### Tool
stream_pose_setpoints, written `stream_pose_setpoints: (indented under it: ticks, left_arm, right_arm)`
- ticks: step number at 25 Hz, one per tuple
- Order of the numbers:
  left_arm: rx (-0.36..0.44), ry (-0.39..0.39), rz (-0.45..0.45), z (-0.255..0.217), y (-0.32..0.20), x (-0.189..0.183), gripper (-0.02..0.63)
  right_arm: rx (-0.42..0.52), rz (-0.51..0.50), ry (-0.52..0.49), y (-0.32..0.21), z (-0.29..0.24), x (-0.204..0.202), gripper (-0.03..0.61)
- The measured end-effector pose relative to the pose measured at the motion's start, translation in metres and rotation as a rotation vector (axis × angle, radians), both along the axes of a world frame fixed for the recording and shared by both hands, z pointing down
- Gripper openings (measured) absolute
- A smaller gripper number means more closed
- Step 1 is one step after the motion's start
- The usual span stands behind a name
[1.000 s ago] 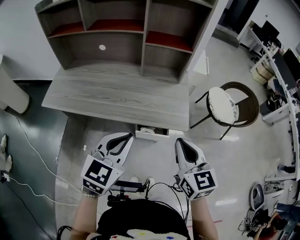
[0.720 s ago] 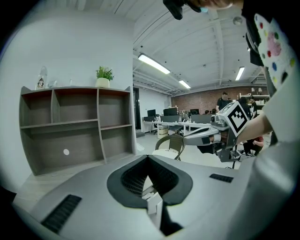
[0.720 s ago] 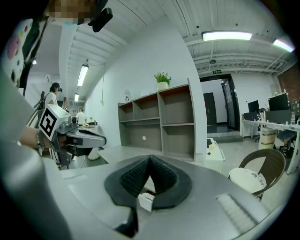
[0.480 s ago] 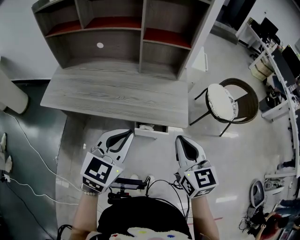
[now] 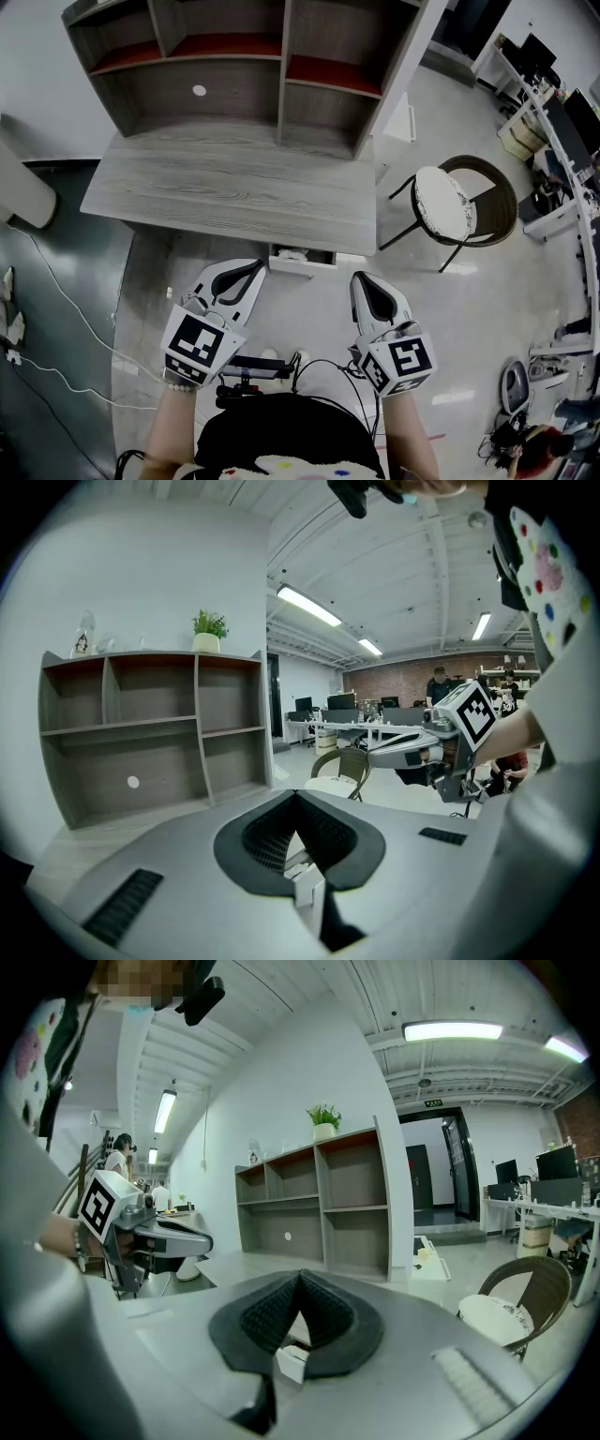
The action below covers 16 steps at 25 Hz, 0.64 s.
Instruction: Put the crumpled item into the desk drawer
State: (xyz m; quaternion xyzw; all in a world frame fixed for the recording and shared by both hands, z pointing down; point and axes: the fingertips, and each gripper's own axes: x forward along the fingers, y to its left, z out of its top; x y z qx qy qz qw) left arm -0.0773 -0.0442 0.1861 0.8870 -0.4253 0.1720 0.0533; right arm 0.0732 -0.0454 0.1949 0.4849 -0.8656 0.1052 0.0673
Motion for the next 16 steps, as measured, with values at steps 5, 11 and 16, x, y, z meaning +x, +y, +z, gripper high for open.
stream_pose_setpoints:
  ticks: [5,11,16]
  left_arm:
    - [-0.004,-0.002,0.003,0.000,0.000,0.001,0.006]
    - [-0.009,-0.003,0.002,0.002,0.000,0.001,0.006]
    - [-0.014,-0.003,0.001,0.005,-0.002,0.000,0.006]
  right_arm:
    - [-0.003,-0.003,0.004,0.001,0.002,0.001,0.008]
    - [0.010,-0.039,0.035,0.003,0.003,-0.005,0.008]
    - [0.015,-0.065,0.060,0.002,0.005,-0.011,0.009]
